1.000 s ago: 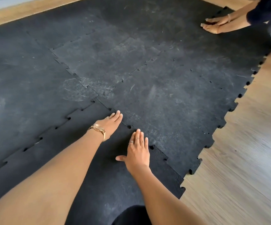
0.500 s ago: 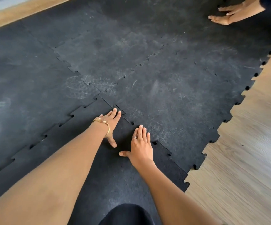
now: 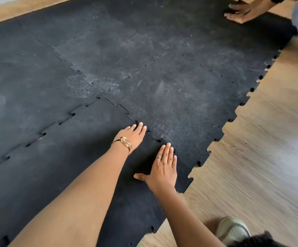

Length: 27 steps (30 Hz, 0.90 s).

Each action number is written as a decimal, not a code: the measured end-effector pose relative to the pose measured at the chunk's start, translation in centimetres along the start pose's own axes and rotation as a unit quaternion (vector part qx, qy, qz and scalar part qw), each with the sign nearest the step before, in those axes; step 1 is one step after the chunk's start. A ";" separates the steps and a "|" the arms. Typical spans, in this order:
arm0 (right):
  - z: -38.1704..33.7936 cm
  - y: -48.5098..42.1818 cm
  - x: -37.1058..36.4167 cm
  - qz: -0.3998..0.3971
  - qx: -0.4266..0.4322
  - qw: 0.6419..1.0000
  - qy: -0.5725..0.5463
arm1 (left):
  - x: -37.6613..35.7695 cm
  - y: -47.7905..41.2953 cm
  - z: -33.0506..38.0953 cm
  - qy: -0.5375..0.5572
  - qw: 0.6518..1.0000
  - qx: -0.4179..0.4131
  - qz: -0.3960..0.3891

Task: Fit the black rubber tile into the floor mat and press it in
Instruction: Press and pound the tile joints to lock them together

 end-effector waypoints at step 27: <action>1.5 2.1 0.3 0.029 0.020 0.999 -0.036 | -1.4 2.3 2.7 0.272 0.952 0.103 -0.092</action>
Point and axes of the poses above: each hand's wrist, its own y-axis away from the middle knuckle, its own x-axis out of the back of the hand, z = x × y, the point moved 6 cm from there along -y, towards the middle knuckle, and after that the axes turned 8 degrees about -y, right-handed, at the moved point
